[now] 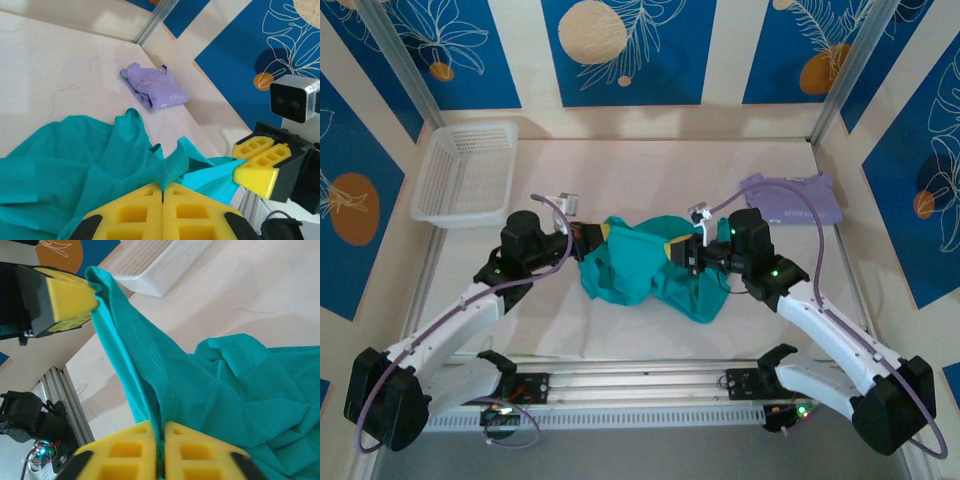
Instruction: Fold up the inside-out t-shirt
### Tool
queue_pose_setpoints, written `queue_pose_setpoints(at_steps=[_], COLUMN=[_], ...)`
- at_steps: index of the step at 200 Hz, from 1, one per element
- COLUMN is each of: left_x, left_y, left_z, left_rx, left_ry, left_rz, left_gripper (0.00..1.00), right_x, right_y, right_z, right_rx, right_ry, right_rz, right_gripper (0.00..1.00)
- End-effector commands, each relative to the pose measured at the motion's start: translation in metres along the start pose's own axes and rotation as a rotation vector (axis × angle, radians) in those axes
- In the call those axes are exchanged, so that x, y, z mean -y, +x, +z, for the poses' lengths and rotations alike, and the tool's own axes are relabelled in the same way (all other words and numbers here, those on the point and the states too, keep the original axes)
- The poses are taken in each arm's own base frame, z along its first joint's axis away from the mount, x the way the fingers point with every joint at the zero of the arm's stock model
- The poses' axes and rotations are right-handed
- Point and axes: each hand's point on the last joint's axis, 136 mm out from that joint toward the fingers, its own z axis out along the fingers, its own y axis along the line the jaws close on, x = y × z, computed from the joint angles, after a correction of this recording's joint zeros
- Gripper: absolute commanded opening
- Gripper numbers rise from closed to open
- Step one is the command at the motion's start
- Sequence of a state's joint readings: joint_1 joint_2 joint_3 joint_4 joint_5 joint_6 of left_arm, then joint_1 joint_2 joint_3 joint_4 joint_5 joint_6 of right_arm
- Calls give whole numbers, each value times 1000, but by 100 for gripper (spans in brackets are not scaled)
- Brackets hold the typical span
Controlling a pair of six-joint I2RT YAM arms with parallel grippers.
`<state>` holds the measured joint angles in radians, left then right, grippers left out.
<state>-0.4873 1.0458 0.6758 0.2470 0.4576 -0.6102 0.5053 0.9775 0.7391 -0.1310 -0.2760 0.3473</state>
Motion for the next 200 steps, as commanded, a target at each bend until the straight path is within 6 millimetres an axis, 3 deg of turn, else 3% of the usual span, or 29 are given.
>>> queue_pose_setpoints(at_steps=[1,18,43,50,81,124,167,200], left_x=[-6,-12,-22,-24,-24,-23,-25,-29], left_y=[-21,-26,-28,-29,-34,-34,-34,-35], left_z=[-6,-12,-23,-26,-34,-33,-35,-37], left_rx=[90,96,97,101,117,96,92,84], left_ry=[-65,-133,-226,-248,-282,-285,-301,-337], left_rz=[48,81,128,136,155,165,176,165], left_gripper=[0,0,0,0,0,0,0,0], right_x=[7,33,100,114,166,187,182,184], right_y=[-5,-4,8,10,22,55,105,112], right_z=[-5,-15,-38,-42,-35,-8,-3,5], right_rx=[-32,-50,-77,-89,-165,-317,-439,-460], right_ry=[57,195,503,557,718,743,742,730], right_rz=[19,74,197,221,262,312,393,419], right_gripper=[34,42,48,54,60,57,56,48])
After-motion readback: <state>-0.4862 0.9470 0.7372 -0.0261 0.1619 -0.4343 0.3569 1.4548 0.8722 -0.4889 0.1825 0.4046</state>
